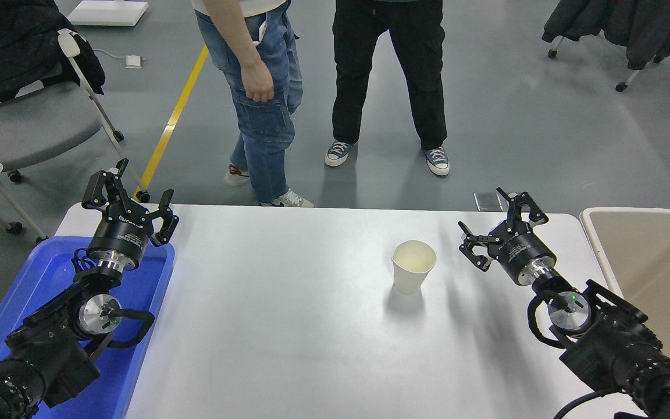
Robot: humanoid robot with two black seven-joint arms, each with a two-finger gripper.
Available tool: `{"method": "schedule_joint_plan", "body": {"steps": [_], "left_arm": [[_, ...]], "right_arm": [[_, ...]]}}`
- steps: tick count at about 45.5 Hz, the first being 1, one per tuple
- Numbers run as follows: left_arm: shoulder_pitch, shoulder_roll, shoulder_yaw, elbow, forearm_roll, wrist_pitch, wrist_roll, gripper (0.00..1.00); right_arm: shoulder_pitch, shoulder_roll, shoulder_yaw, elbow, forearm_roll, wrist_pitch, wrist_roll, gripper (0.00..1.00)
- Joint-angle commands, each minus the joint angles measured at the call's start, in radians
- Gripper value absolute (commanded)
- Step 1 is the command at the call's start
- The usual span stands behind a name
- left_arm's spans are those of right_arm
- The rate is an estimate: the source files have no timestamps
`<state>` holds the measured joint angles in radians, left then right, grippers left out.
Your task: Dispose of the paper cup in the dustbin
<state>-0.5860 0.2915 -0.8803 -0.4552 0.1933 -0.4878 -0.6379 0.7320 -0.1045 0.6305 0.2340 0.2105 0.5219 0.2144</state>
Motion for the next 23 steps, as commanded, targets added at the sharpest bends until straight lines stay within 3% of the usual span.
{"method": "schedule_joint_plan", "body": {"steps": [1,23], "left_arm": [[0.003,-0.002,0.001,0.000,0.009,0.002,0.003,1.00],[-0.005,0.005,0.014,0.000,0.000,0.000,0.000,1.00]], "right_arm": [[0.003,0.000,0.000,0.002,0.001,-0.005,0.003,1.00],[0.007,0.017,-0.002,0.028,0.001,0.006,0.002,1.00]]}}
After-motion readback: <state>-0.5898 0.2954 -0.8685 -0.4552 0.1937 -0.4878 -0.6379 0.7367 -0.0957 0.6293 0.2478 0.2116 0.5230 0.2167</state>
